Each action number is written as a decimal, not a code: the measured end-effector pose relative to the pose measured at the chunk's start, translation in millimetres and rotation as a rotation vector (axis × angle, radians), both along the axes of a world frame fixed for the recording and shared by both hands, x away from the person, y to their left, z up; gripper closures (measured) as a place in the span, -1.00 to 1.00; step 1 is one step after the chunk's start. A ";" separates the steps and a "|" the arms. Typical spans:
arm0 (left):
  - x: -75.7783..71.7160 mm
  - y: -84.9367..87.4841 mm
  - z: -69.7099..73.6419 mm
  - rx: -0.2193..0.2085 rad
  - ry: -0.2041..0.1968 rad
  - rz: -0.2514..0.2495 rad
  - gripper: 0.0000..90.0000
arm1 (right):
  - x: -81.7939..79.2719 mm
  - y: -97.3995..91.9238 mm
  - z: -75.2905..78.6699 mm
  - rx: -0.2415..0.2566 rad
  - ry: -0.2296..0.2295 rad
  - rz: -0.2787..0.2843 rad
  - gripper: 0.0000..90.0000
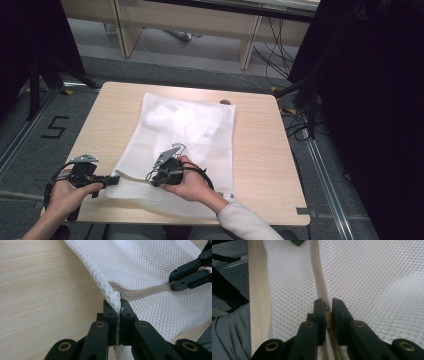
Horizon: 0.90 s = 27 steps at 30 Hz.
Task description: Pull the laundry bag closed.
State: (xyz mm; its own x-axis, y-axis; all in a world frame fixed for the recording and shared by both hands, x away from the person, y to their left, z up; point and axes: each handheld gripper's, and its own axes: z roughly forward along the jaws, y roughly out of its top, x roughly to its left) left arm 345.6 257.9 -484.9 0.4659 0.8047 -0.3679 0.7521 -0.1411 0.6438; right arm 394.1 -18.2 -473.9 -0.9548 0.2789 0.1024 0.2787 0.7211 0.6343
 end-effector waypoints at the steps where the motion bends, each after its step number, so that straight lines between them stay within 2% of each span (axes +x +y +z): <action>1: -0.1 0.0 0.0 0.003 0.000 0.001 0.90 | -0.2 -0.3 0.5 -0.005 0.002 -0.003 0.84; 3: -0.1 0.1 0.0 0.005 0.000 0.000 0.90 | -0.4 -1.1 1.2 -0.005 0.011 -0.014 0.84; 4: 0.2 2.1 0.5 0.025 0.004 -0.021 0.90 | -0.2 -1.7 1.9 -0.008 0.011 -0.013 0.84; 5: 0.0 0.1 -0.3 0.001 0.001 0.001 0.90 | -0.4 -3.2 2.7 -0.004 0.021 -0.022 0.84; 12: -0.1 0.5 -0.6 0.008 0.002 0.008 0.90 | 1.0 -7.9 3.7 0.003 0.019 -0.018 0.84; 14: -0.1 0.6 -0.6 0.005 0.003 0.008 0.90 | -0.2 -9.1 4.0 -0.001 0.023 -0.029 0.84; 16: -0.1 0.7 -0.6 0.002 0.004 0.008 0.90 | 0.7 -10.9 4.9 -0.009 0.013 -0.016 0.84; 19: 0.1 3.8 0.1 0.024 0.007 -0.022 0.90 | -0.4 -13.6 5.1 0.000 0.015 -0.018 0.84; 21: 0.2 4.2 0.1 0.032 0.006 -0.024 0.90 | -0.9 -14.4 5.5 -0.005 0.020 -0.024 0.84; 22: -0.1 2.4 -0.6 0.014 0.004 -0.002 0.90 | -0.3 -15.4 5.9 -0.012 0.011 -0.023 0.84; 24: 0.0 4.0 0.1 0.031 0.006 -0.022 0.90 | -0.3 -16.9 5.8 -0.010 0.013 -0.023 0.84; 25: -0.4 2.5 -0.3 0.012 0.005 -0.003 0.90 | -0.4 -17.8 6.1 -0.014 0.014 -0.023 0.84; 26: -0.4 2.6 -0.1 0.013 0.000 -0.003 0.90 | -0.6 -18.4 5.9 -0.006 0.017 -0.029 0.84; 27: -0.1 4.6 0.6 0.034 -0.001 -0.017 0.90 | 0.2 -19.5 6.3 -0.010 0.007 -0.012 0.84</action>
State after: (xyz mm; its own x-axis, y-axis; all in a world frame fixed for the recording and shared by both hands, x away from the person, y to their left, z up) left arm 345.5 262.5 -484.3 0.4803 0.8086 -0.3399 0.7488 -0.1762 0.6389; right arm 394.4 -37.7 -467.6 -0.9506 0.2916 0.1061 0.2918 0.7238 0.6253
